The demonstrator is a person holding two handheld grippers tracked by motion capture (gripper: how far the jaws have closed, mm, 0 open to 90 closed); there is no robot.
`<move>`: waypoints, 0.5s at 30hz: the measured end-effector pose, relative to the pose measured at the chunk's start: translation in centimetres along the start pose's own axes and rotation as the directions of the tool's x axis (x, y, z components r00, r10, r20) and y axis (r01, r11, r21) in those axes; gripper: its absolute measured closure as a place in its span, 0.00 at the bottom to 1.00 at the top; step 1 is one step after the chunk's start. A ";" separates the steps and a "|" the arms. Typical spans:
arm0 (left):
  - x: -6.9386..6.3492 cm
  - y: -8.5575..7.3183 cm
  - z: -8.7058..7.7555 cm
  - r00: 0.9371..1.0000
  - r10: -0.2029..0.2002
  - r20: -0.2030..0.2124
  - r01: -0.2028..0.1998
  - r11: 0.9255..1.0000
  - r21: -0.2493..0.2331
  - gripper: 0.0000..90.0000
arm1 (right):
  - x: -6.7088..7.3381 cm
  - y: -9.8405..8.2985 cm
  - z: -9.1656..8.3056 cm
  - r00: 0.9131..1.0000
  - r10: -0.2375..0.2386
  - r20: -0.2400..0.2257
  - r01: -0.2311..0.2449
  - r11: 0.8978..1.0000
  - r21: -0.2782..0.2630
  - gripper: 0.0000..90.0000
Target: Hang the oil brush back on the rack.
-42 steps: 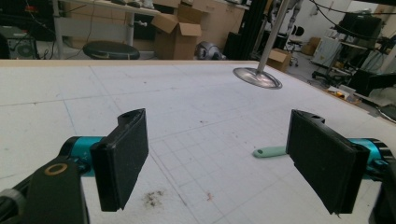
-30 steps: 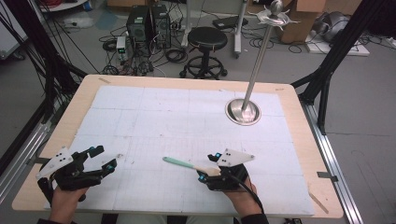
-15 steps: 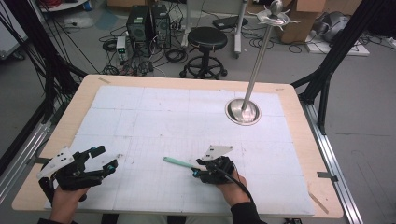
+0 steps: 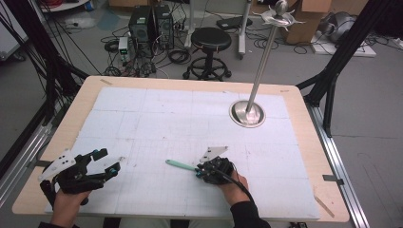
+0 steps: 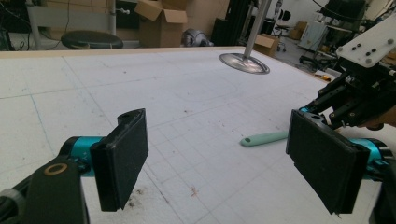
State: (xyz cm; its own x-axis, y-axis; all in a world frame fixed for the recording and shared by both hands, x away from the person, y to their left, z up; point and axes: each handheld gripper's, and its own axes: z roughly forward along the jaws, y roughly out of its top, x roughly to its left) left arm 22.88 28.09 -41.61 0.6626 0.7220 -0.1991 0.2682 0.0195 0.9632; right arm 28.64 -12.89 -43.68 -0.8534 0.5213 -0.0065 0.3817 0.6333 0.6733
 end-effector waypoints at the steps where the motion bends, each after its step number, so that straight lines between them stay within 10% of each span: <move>1: 0.0 0.0 0.0 1.000 0.000 -0.001 0.000 1.000 0.001 0.24 | -0.1 0.1 0.0 1.000 -0.017 -0.001 0.017 1.000 0.003 0.87; 6: 0.0 0.0 0.0 1.000 -0.004 0.000 0.004 1.000 -0.001 0.24 | 0.0 0.4 0.1 0.998 -0.067 0.002 0.067 0.997 0.037 0.87; 15: 0.0 0.0 0.0 1.000 -0.005 0.002 0.005 1.000 0.001 0.24 | 0.1 0.5 0.0 1.000 -0.015 -0.001 0.015 0.999 0.040 0.91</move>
State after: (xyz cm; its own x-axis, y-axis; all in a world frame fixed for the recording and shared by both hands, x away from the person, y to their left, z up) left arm 22.86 28.10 -41.59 0.6625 0.7208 -0.2041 0.2720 0.0225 0.9620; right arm 28.78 -12.53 -43.34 -0.8592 0.5114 -0.0159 0.3829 0.6633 0.6430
